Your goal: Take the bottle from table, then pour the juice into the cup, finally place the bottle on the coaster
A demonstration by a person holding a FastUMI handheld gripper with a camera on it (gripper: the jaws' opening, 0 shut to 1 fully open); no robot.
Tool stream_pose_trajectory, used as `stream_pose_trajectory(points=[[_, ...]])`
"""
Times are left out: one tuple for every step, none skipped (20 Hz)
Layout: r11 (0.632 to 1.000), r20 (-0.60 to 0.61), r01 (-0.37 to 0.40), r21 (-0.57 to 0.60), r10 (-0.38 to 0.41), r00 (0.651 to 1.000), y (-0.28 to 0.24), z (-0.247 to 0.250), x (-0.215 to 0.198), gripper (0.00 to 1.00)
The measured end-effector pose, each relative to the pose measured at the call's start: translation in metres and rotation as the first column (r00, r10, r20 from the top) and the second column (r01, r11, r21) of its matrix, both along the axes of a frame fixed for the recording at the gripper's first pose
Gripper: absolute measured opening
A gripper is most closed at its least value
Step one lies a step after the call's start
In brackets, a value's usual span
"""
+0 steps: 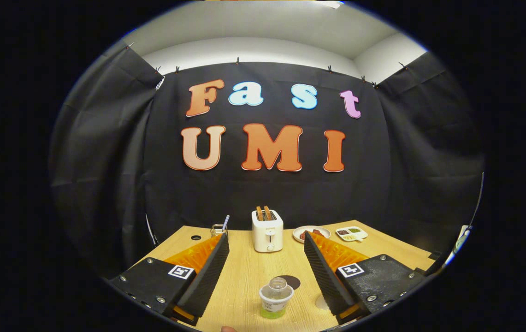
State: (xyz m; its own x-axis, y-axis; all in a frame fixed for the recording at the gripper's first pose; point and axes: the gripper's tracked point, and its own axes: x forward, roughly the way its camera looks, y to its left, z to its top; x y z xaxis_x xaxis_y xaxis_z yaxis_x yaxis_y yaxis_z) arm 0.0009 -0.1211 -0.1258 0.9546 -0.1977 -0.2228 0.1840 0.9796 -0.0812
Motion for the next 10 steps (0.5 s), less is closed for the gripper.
stream_pose_trajectory(points=[[1.0,-0.024,0.018,-0.004,-0.018,1.0,-0.008,-0.011,-0.002,0.98],[0.999,-0.046,0.033,-0.004,-0.033,0.998,-0.015,-0.021,-0.004,0.98],[0.999,-0.063,0.038,0.004,-0.038,0.997,-0.018,-0.031,-0.005,0.98],[0.999,-0.073,0.038,0.017,-0.036,0.997,-0.019,-0.038,-0.005,0.98],[0.999,-0.084,0.034,0.03,-0.031,0.996,-0.018,-0.047,-0.005,0.98],[0.999,-0.098,0.035,0.039,-0.031,0.995,-0.018,-0.056,-0.006,0.98],[0.998,-0.117,0.037,0.041,-0.032,0.993,-0.02,-0.067,-0.008,0.98],[0.998,-0.134,0.043,0.044,-0.037,0.99,-0.022,-0.077,-0.01,0.98],[0.998,-0.145,0.046,0.048,-0.038,0.989,-0.023,-0.085,-0.011,0.98],[0.997,-0.156,0.046,0.053,-0.038,0.987,-0.024,-0.093,-0.011,0.98]])
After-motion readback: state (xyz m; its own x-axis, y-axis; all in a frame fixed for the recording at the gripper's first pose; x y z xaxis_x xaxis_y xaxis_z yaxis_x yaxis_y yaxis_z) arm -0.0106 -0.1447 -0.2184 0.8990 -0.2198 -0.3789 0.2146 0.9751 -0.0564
